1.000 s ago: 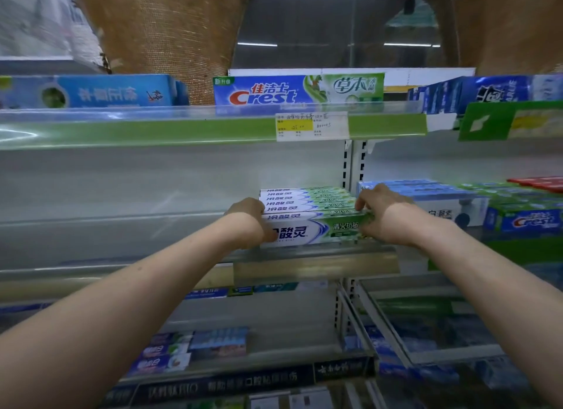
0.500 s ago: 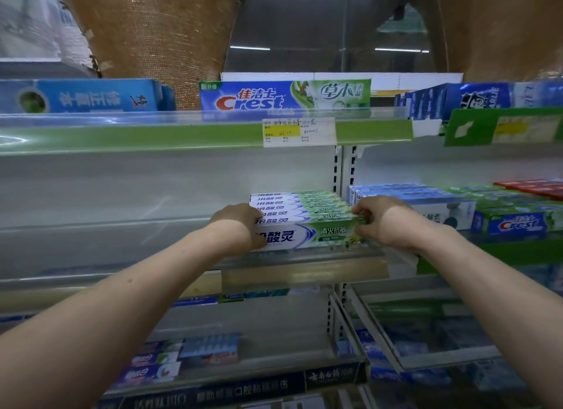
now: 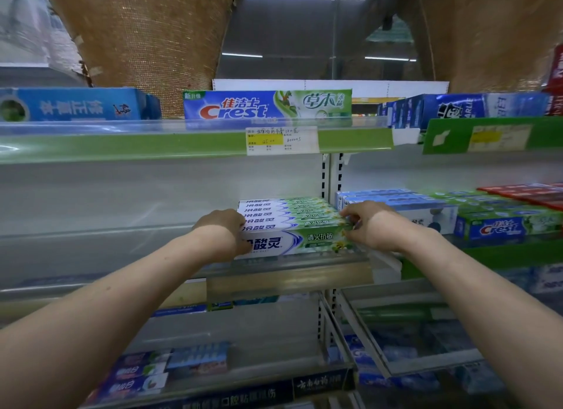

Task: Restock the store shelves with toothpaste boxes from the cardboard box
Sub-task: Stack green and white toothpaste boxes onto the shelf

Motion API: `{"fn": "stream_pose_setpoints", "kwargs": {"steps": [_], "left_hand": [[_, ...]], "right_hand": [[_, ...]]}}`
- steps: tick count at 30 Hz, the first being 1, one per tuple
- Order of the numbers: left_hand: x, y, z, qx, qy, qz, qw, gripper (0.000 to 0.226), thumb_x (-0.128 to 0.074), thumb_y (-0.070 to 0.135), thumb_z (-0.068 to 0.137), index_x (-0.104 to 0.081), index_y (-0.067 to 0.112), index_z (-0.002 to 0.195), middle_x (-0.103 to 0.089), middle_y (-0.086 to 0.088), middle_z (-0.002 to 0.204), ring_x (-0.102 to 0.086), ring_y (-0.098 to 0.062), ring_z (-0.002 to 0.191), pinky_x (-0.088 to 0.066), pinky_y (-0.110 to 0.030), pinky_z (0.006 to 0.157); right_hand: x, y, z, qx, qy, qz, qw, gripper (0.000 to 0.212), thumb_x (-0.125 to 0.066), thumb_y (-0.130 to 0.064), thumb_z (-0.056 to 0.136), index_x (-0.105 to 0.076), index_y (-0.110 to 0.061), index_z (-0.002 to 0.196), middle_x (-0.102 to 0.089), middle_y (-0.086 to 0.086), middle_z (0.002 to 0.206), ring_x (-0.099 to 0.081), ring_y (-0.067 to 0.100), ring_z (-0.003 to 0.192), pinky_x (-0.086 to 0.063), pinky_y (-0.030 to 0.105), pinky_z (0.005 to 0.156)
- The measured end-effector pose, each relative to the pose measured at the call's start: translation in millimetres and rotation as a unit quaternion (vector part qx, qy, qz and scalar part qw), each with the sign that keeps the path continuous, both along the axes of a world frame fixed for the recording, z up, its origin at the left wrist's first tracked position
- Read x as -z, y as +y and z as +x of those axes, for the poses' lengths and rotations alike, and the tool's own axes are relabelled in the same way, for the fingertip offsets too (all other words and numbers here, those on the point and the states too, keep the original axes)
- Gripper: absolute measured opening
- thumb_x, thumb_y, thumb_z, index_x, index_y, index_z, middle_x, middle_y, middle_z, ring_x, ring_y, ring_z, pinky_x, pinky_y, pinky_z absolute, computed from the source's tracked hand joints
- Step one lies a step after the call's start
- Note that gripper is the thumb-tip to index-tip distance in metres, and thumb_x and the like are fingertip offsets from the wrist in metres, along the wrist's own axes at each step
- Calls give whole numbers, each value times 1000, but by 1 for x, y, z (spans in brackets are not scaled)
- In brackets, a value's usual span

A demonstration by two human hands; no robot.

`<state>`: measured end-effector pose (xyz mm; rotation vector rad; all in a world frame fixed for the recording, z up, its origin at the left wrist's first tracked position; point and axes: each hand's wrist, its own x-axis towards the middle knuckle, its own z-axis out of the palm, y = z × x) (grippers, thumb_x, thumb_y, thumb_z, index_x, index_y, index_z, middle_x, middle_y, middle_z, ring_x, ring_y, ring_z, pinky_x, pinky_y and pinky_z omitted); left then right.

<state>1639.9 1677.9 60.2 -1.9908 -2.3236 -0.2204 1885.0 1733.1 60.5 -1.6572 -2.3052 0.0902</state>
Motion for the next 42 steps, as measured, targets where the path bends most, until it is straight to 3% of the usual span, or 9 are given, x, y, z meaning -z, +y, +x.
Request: {"fn": "stream_pose_setpoints", "kwargs": {"steps": [5,11,14,18,21,25,29,38,42], "left_hand": [[1,0,-1,-4,-7,15,1000,40,-62,36,88,-60,14,121,-62,-5,117,-54,-21,90,-44,-29,77],[-2,-4,0,-1,60,33,998,41,-58,41,87,-54,29,127,-56,1,124,-55,-22,104,-45,-29,77],[2,-1,2,6,75,43,996,35,-56,39,90,-59,28,122,-53,-1,116,-54,-23,92,-41,-28,68],[4,-2,3,3,88,43,995,35,-54,42,90,-58,30,123,-48,-1,115,-48,-21,83,-40,-28,67],[4,-6,5,20,111,74,991,34,-56,41,89,-57,27,119,-45,-3,115,-49,-23,95,-36,-30,70],[2,-6,20,89,135,186,969,27,-57,32,88,-63,19,111,-56,-5,110,-54,-26,100,-32,-28,71],[-2,-4,48,148,100,206,962,16,-57,22,86,-65,16,99,-67,-5,97,-60,-30,89,-38,-30,67],[11,7,129,341,59,205,915,19,-50,20,89,-65,20,101,-66,-12,107,-60,-34,101,-34,-31,68],[21,-9,158,456,52,191,868,16,-51,22,89,-65,20,98,-67,-11,107,-61,-34,100,-35,-31,67]], "right_hand": [[3,1,-2,2,-13,9,1000,47,-59,-23,92,-50,-22,137,-56,5,132,-53,25,117,-45,31,96],[-3,-6,-14,-21,-39,72,996,36,-60,-27,90,-57,-28,126,-49,1,128,-52,24,113,-46,35,93],[0,-6,-22,-29,-44,99,994,23,-58,-23,92,-64,-26,114,-55,0,123,-55,22,106,-47,32,85],[-3,-6,-26,-12,-74,96,993,25,-55,-20,93,-63,-26,116,-56,1,125,-56,24,109,-46,32,84],[-6,-11,-29,-12,-83,98,992,28,-55,-21,93,-61,-26,120,-54,3,128,-54,25,112,-45,33,86],[-1,-22,-32,-36,-43,161,985,23,-56,-27,93,-65,-26,114,-60,2,120,-57,23,106,-50,36,85],[2,-36,-33,-30,-39,158,986,18,-54,-23,92,-70,-21,99,-69,4,98,-57,24,86,-44,31,71],[14,-89,19,116,-68,134,982,20,-54,-27,88,-72,-22,96,-69,9,106,-61,32,102,-46,35,79],[28,-133,35,213,-80,107,968,17,-56,-25,87,-70,-20,95,-69,11,103,-62,32,101,-45,32,76]]}}
